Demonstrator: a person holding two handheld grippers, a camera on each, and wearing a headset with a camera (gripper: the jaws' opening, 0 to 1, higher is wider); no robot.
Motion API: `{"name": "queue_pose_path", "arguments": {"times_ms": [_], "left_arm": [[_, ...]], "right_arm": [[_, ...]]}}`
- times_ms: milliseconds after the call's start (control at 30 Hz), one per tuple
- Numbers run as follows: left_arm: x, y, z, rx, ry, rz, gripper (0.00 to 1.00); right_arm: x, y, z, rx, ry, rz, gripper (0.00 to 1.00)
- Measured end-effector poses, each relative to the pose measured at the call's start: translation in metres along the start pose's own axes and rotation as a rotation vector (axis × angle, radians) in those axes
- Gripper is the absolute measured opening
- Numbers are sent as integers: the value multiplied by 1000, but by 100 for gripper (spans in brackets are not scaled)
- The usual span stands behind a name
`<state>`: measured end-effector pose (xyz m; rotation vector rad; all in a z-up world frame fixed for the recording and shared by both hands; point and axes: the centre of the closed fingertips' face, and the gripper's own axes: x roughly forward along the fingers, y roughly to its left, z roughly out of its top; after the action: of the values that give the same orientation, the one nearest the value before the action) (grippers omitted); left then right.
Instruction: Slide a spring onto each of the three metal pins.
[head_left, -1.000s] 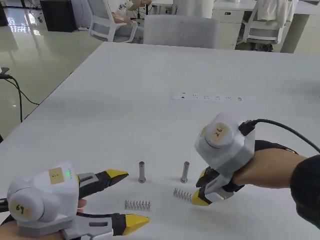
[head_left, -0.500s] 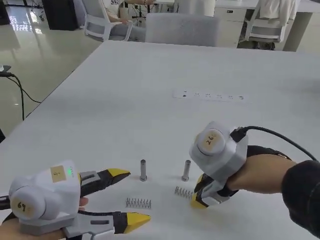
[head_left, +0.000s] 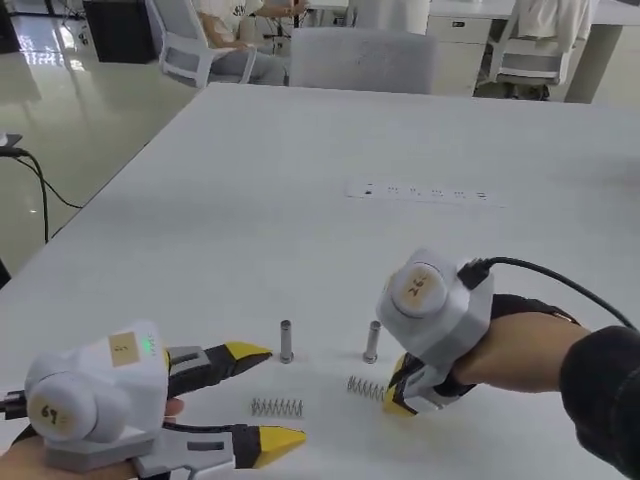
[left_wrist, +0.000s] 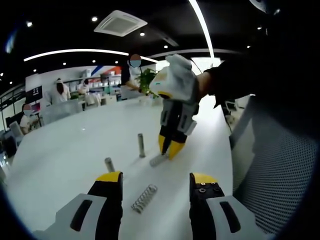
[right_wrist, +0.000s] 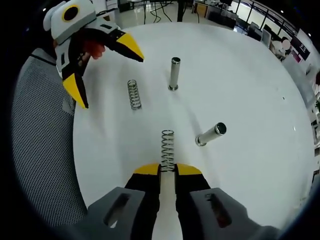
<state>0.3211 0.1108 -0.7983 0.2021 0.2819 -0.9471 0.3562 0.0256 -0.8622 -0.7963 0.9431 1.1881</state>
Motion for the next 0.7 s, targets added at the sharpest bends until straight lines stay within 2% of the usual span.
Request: {"name": "queue_pose_path", "arguments": {"times_ms": [200,367,700], "left_arm": [[5,-4,2,15,9,-23,46],[10,-9,3,38,24,-58,45],[22,-16,16,98,32,-126,38]], "right_arm": [[-13,6,5,4,-20,25,8],[-23,15,6,-23,-19,45,8],[-42,25,11,-73,-17,65,8]]}}
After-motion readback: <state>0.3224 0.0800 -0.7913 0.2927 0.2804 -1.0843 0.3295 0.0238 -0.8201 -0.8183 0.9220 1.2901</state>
